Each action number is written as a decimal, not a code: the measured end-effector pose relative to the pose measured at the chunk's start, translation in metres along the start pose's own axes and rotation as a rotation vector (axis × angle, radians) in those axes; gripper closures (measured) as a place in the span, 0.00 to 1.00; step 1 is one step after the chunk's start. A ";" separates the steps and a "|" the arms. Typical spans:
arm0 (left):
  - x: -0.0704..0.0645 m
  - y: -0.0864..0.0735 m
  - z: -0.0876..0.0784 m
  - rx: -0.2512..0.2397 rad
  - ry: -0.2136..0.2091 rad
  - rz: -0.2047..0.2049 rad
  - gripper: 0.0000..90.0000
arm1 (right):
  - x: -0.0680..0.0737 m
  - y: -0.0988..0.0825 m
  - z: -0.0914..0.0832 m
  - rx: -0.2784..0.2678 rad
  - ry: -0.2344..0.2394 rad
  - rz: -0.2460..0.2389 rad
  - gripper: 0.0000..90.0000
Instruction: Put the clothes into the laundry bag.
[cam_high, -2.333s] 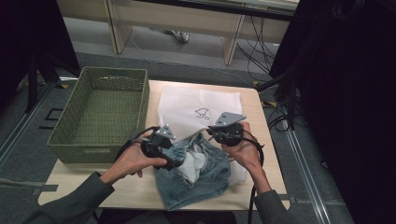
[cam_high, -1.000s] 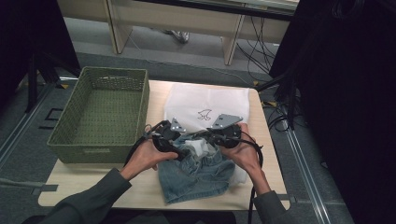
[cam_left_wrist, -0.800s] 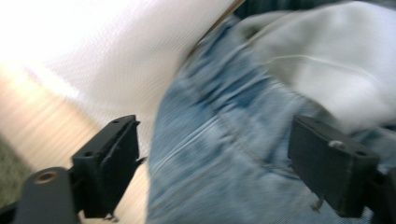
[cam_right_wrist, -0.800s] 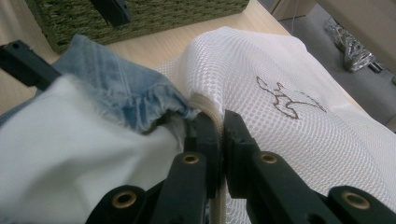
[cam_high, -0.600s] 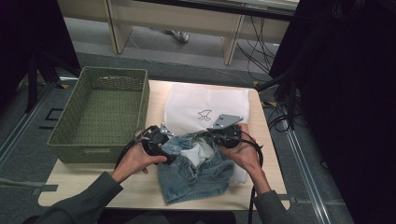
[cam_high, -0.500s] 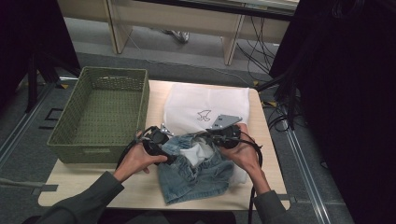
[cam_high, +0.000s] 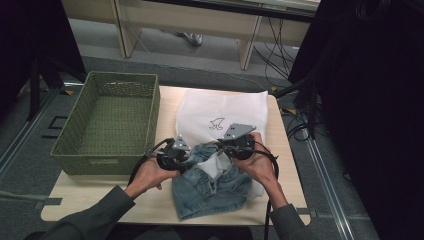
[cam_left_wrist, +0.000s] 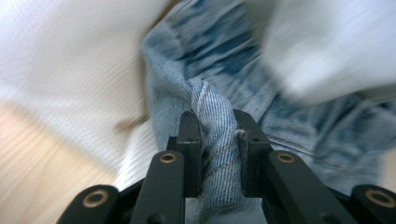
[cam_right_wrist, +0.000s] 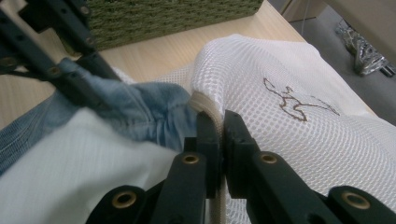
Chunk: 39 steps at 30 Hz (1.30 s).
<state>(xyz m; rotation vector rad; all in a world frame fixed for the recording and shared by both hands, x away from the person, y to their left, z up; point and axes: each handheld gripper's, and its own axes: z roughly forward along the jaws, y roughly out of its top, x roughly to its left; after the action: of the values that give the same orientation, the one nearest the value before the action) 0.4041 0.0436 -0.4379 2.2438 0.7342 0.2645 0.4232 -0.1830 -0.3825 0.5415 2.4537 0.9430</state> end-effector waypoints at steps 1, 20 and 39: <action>-0.007 0.005 0.000 -0.015 -0.008 0.016 0.83 | 0.000 0.000 0.000 -0.003 0.004 0.005 0.97; 0.022 0.003 0.023 0.003 0.053 -0.119 0.39 | 0.001 0.003 -0.009 -0.036 0.019 -0.004 0.97; -0.024 0.022 0.019 -0.116 -0.049 0.059 0.83 | 0.012 0.010 0.001 -0.005 0.032 -0.021 0.97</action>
<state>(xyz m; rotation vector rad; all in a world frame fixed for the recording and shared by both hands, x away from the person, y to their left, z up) 0.4011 0.0060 -0.4346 2.1568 0.6118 0.2725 0.4156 -0.1689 -0.3793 0.5017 2.4804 0.9557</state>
